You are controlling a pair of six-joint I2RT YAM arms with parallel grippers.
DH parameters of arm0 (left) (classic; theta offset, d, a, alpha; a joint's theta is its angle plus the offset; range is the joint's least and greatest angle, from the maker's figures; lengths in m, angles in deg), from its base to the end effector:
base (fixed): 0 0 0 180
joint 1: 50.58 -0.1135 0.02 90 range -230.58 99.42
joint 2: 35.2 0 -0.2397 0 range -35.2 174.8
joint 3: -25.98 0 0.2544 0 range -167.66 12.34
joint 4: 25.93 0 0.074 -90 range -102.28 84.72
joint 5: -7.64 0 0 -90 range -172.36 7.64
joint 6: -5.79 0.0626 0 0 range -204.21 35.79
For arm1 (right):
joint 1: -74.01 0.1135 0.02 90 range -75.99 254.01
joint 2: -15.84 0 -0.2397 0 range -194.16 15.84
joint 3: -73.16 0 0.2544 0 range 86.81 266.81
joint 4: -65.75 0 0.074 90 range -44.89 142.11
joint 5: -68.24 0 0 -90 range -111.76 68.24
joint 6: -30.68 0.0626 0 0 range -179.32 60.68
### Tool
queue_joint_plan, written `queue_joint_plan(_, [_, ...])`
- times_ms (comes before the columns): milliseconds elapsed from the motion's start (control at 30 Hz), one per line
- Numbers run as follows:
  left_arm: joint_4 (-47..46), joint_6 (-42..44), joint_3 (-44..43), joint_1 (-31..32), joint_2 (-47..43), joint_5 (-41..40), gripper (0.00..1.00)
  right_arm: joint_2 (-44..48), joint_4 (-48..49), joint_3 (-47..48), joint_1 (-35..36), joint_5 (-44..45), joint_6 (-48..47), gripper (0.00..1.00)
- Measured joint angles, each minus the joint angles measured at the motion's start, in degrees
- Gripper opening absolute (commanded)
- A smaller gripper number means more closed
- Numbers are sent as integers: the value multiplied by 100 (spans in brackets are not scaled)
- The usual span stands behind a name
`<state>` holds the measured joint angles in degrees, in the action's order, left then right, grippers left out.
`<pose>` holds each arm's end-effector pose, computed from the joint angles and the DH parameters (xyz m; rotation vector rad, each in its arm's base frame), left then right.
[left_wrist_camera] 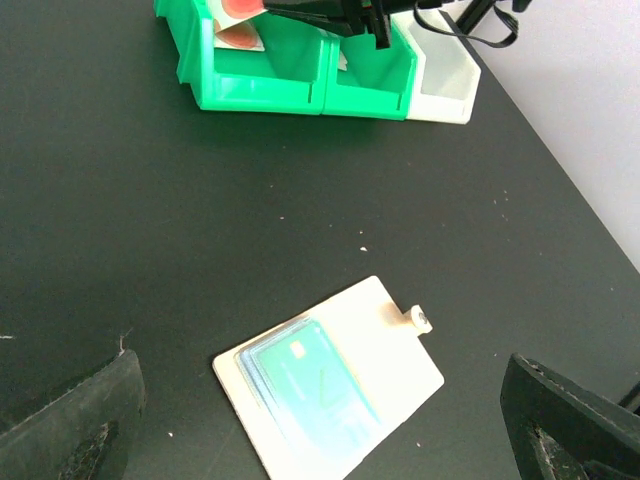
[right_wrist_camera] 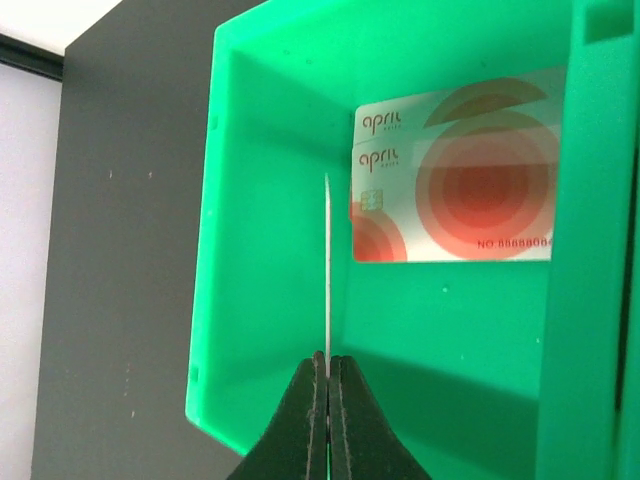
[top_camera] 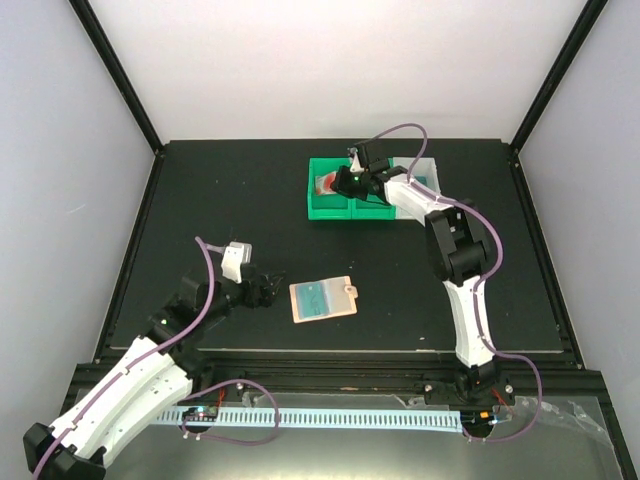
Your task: Take the credit cards out of the card holder
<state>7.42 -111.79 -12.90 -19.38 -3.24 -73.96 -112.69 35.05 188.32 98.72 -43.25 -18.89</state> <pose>0.1586 -0.1067 0.2105 0.1632 2.1138 -0.7796 0.4554 0.2348 0.1502 0.1420 2.4919 0.9654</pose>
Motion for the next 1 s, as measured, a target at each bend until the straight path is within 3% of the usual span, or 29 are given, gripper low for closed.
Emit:
queue_joint_plan(633, [13, 4, 0, 0, -90, 7, 99, -647, -494, 1010, -7, 391, -94, 7])
queue_joint_plan(1000, [48, 2, 0, 0, -175, 4, 99, -815, -625, 1276, -44, 450, -90, 27])
